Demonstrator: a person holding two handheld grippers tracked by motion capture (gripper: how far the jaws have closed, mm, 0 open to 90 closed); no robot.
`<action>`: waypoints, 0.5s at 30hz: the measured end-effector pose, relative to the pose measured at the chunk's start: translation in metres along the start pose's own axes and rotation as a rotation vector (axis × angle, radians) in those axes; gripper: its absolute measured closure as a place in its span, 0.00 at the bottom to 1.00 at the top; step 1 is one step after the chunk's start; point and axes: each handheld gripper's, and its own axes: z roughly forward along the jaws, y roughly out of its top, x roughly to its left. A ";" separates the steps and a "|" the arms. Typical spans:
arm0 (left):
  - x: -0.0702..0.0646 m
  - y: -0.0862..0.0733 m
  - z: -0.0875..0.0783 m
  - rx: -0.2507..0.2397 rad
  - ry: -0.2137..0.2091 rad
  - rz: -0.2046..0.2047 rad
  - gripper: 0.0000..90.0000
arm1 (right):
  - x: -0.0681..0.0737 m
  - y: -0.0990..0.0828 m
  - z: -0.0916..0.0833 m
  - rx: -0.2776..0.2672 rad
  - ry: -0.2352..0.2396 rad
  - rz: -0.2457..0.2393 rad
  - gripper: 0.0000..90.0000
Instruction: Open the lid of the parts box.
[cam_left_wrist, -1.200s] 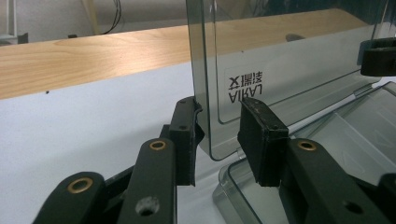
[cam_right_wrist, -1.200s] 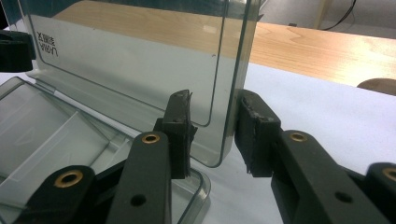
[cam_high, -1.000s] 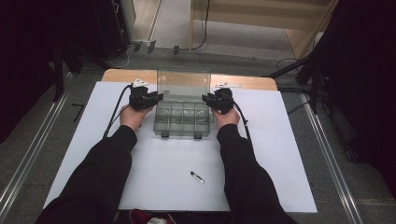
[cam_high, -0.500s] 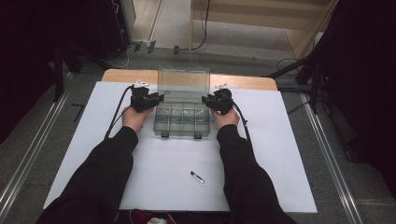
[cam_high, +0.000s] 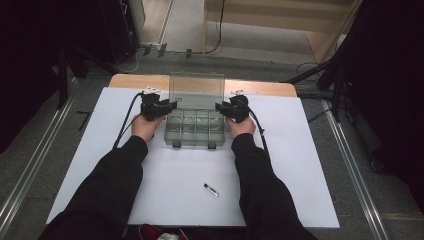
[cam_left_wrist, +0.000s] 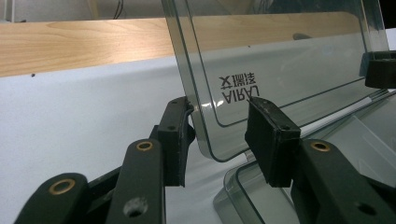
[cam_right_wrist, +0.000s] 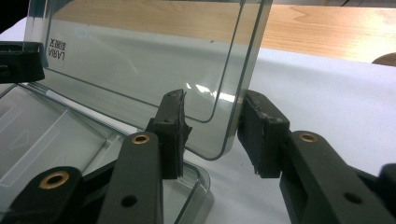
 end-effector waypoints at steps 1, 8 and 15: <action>0.000 0.000 0.000 0.001 -0.002 -0.002 0.64 | 0.000 0.000 0.000 0.000 -0.001 0.000 0.69; 0.001 -0.001 0.003 -0.002 -0.026 -0.050 0.58 | 0.000 0.000 0.002 0.001 0.000 0.018 0.65; 0.001 -0.002 0.004 -0.005 -0.024 -0.060 0.52 | -0.001 -0.001 0.002 0.003 -0.001 0.029 0.62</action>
